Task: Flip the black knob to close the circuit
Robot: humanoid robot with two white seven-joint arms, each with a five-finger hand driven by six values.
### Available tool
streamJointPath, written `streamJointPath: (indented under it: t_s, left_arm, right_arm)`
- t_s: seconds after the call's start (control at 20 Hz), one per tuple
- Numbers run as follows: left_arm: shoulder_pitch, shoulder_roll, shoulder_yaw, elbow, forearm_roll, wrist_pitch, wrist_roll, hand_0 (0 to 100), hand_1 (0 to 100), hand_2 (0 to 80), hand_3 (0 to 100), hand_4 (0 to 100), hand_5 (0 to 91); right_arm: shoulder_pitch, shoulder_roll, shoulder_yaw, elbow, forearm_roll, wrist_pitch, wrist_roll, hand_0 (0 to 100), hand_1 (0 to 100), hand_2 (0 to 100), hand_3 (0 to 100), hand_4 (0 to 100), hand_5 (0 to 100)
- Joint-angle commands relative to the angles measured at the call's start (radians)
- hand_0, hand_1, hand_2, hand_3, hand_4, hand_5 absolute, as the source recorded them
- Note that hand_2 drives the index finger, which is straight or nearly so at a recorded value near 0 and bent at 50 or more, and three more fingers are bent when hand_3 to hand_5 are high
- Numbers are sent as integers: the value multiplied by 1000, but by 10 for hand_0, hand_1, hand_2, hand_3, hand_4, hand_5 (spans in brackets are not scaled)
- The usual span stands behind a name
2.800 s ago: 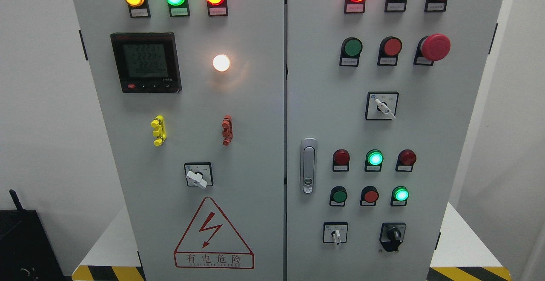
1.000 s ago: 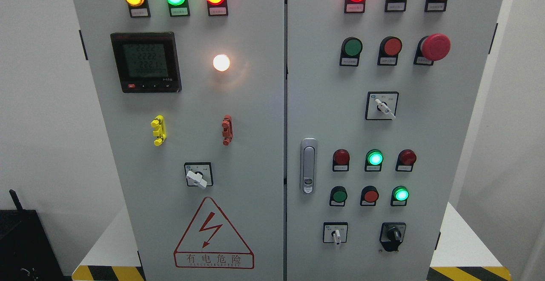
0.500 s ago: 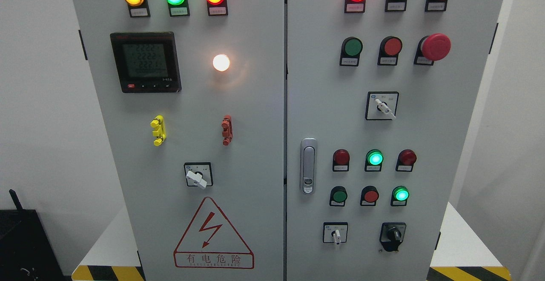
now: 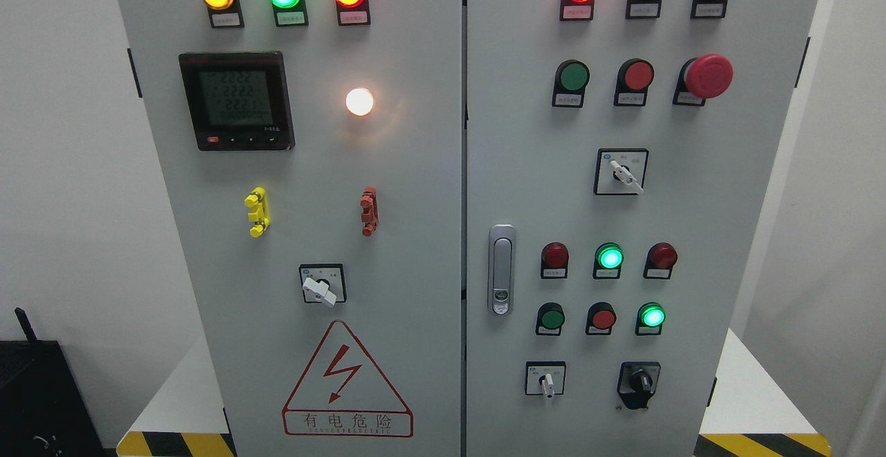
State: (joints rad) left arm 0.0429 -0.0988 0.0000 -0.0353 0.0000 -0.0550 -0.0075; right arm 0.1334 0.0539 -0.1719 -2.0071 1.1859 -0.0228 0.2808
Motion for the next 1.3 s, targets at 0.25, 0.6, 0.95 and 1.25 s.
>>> streamJointPath:
  t_s: [0.25,0.6,0.95,1.25]
  left_arm:
    - [0,-1,11,0,8,0,0,0,0,0,49,27,0]
    - [0,-1,11,0,8,0,0,0,0,0,50,25,0]
    - [0,1,11,0,8,0,0,0,0,0,49,26,0]
    - [0,1,11,0,8,0,0,0,0,0,49,25,0]
  right_arm:
    - [-161,-17,126,-35,288,133,92,0,0,860,1000,834,843]
    - [-233,-17,161,54,288,205,90,0,0,876,1000,836,841]
    - [-276,-17,160,146,288,225,80,0,0,882,1000,836,841]
    - [-316,-31,146,217,274,234,75,0,0,884,1000,833,842]
